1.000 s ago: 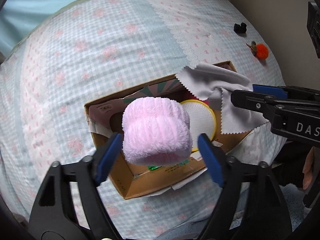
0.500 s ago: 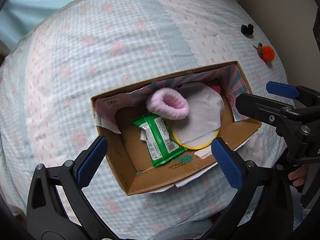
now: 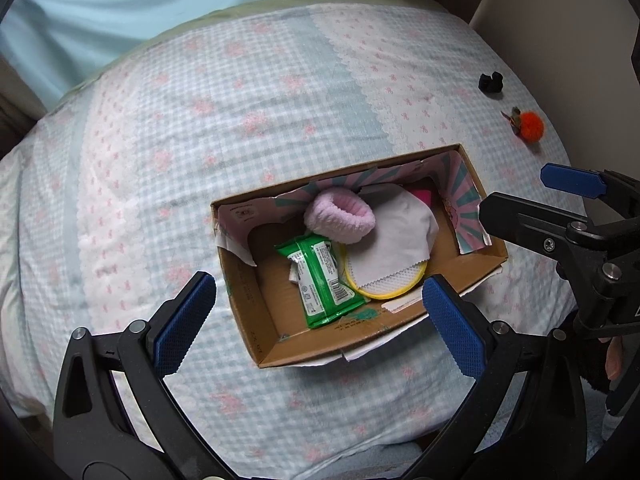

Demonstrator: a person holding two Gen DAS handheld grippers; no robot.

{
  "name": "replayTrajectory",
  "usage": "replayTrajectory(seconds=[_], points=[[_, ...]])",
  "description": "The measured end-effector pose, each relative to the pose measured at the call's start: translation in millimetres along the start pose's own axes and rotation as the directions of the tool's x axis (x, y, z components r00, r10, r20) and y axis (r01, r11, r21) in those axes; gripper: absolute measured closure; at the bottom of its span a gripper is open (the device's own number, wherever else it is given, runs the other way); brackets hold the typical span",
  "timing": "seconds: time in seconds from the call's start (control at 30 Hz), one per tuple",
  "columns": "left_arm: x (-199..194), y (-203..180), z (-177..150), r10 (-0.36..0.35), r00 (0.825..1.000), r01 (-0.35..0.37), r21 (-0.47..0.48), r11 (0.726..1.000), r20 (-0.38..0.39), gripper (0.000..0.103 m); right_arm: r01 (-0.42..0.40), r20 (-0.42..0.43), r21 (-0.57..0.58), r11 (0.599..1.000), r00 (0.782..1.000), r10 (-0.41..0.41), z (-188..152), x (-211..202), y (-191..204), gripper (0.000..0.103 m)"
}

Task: Organize soft objects
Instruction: 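Open both tools to drop the hair tie and cloth into the box, then move both tools toward the black fuzzy item and orange pom-pom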

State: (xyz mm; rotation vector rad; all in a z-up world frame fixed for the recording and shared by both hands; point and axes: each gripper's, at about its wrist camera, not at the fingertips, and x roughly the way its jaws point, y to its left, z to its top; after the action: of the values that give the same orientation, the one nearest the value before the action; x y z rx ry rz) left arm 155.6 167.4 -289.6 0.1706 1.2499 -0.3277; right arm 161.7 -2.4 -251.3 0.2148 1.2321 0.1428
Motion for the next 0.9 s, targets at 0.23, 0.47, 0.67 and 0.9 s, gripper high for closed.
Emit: replayTrajectory(seconds=[0.23,0.47,0.67,0.9], points=[[-48,-11,2,0.014,0.997,-0.011,-0.034,0.999,0.076,0.000,0.077,0.085,-0.003,0.997,0.994,-0.076,-13,-68,-15,0.000],[-90,-47,28,0.010,0.985,-0.005,-0.031,0.999,0.170,0.000,0.138,0.189,0.071,0.988,0.971,-0.149,-19,-127,-71,0.000],[-98,-105,60,0.000,0.973,0.000,-0.004,1.000,0.232,0.000,0.113,0.193,0.166,0.980,0.970,-0.145,-24,-146,-147,0.000],[-67,-190,117,-0.065,0.967,0.050,0.068,0.996,0.245,0.000,0.125,0.190,0.260,0.957,0.966,-0.178,-30,-150,-237,0.000]])
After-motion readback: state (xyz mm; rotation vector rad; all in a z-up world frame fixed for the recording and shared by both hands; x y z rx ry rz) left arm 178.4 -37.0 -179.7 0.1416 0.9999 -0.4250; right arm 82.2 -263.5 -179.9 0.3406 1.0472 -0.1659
